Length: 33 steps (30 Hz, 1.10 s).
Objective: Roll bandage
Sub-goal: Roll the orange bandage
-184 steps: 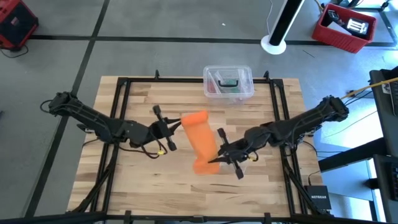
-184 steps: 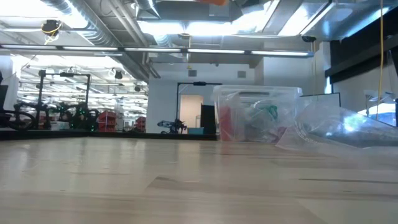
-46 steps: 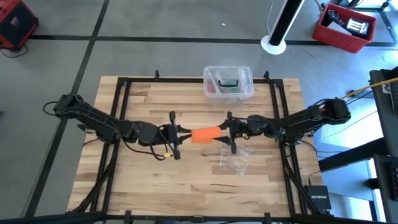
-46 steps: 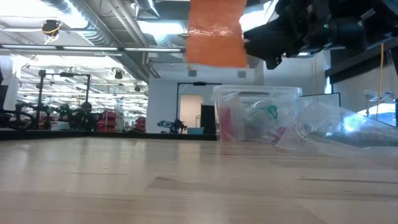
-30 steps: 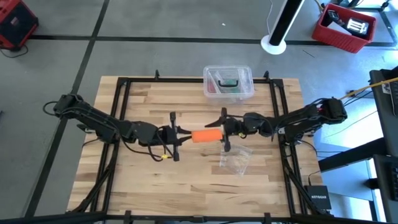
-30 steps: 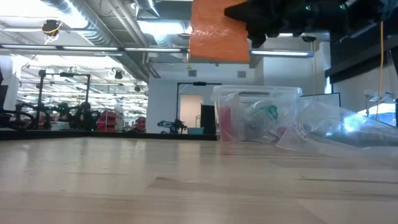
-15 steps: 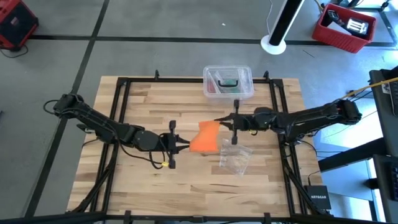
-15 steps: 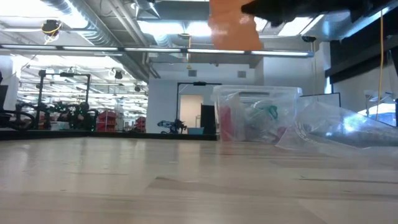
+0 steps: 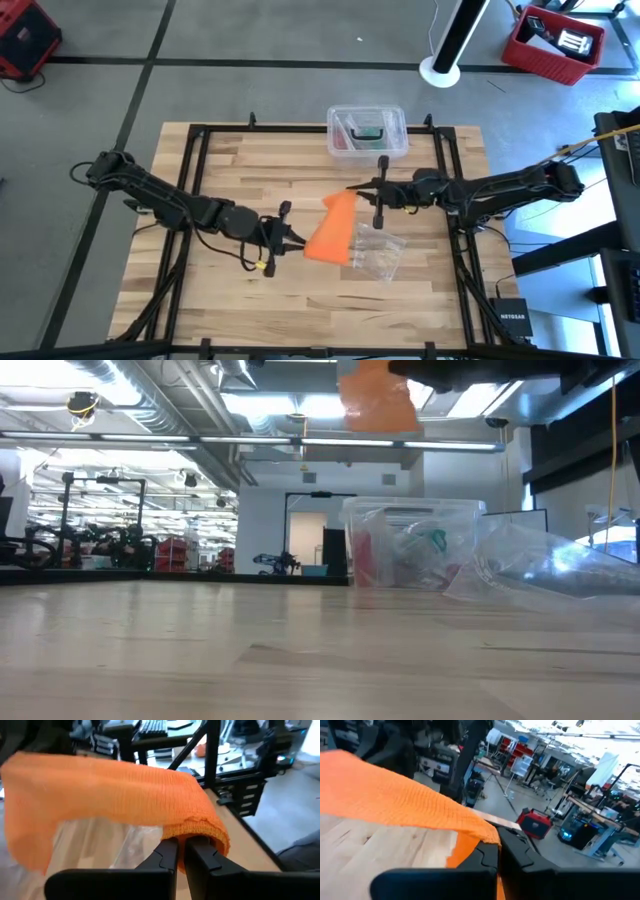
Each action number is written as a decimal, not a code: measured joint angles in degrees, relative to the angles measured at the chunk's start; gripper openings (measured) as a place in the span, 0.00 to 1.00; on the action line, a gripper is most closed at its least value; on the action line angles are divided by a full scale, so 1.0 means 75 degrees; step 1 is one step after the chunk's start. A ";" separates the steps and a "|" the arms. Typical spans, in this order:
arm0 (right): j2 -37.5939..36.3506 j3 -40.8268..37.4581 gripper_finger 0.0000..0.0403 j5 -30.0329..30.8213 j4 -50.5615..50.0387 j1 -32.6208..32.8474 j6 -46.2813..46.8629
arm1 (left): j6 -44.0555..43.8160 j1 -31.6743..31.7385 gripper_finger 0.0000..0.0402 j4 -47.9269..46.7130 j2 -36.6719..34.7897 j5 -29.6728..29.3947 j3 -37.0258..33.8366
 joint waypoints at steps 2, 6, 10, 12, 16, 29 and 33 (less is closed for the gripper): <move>0.0125 0.0000 0.01 -0.0006 0.0011 0.0004 0.0001 | 0.0180 0.0002 0.02 0.0185 -0.0016 0.0106 0.0015; 0.0398 -0.0003 0.02 -0.0012 -0.0127 0.0023 0.0371 | 0.0640 -0.0004 0.02 0.0219 -0.0211 -0.0092 0.0172; 0.0657 -0.0003 0.03 -0.0290 -0.0314 0.0023 0.0914 | 0.1239 -0.0001 0.02 0.0729 -0.0402 -0.0783 0.0181; 0.0775 -0.0003 0.03 -0.0447 -0.0316 0.0025 0.1268 | 0.1609 -0.0001 0.02 0.0954 -0.0484 -0.1241 0.0182; 0.0989 -0.0003 0.03 -0.0665 -0.0331 0.0023 0.2516 | 0.2217 0.0092 0.02 0.1038 -0.0557 -0.2245 0.0192; 0.0916 0.0085 0.36 -0.0653 -0.0561 0.0015 0.4526 | 0.1931 0.0815 0.02 0.0660 -0.0511 -0.2704 0.0192; 0.0875 0.0189 0.50 -0.0662 -0.1027 0.0015 0.4163 | 0.1924 0.0809 0.02 0.0658 -0.0486 -0.2683 0.0192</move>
